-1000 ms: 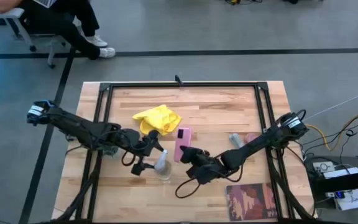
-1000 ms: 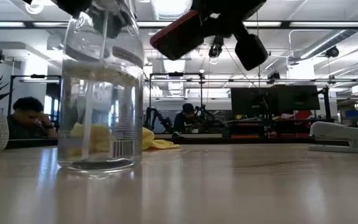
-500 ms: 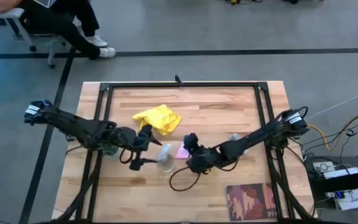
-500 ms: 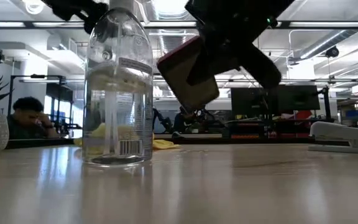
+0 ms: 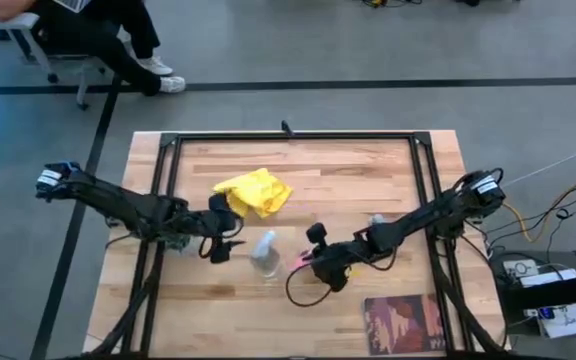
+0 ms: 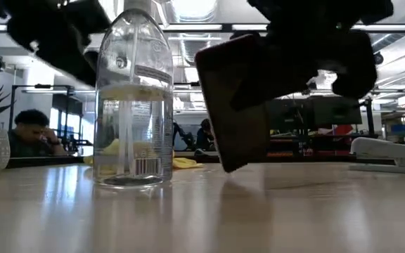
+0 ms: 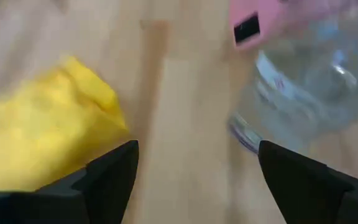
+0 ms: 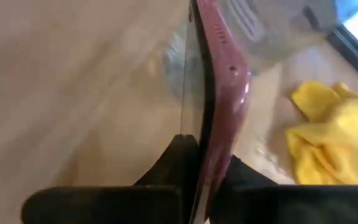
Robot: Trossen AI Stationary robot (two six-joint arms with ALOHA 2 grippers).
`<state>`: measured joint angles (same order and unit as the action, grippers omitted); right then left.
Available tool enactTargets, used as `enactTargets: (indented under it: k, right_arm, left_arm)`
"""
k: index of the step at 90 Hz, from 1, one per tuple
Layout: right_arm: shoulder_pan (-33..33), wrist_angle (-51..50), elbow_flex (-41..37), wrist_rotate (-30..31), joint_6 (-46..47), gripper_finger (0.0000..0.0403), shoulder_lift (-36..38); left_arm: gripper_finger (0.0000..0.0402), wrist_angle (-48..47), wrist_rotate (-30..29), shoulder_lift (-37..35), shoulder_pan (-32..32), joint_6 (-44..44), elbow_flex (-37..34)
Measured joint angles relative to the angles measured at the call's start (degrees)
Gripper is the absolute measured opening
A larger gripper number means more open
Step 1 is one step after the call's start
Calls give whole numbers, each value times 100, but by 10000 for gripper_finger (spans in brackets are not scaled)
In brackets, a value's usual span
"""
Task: Apply microfiber cloth
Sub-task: Spray the front and back of the cellphone using the spray bottle
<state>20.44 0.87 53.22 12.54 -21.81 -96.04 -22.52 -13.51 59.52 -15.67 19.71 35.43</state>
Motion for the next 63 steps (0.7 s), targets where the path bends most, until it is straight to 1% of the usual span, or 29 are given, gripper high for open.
enactTargets:
  k: [11,18,27,36,42,50,57,63]
  right_arm:
    - [103,-12,-10,113,126,3,-2]
    - [159,-71,8,135,158,3,28]
    - [238,-140,106,207,178,3,92]
    - [286,-316,238,252,284,3,150]
    - [342,-603,310,273,567,3,209]
    - [469,-890,477,249,981,3,308]
    - [588,-1270,593,251,1241,3,465]
    - [677,-1406,701,253,1484,3,501]
  left_arm:
    - [311,2,553,157,-394,969,-138]
    - [311,202,567,306,-792,1309,-172]
    - [311,904,253,558,-1203,1429,-233]
    - [311,1680,-136,870,-1389,1450,-277]
    - [311,1962,-588,1132,-1391,1565,-286]
    - [311,1995,-1076,1465,-1349,1614,-299]
    - [310,2133,-1278,1810,-1226,1576,-273]
    - [310,2383,-1378,2079,-1061,1489,-281]
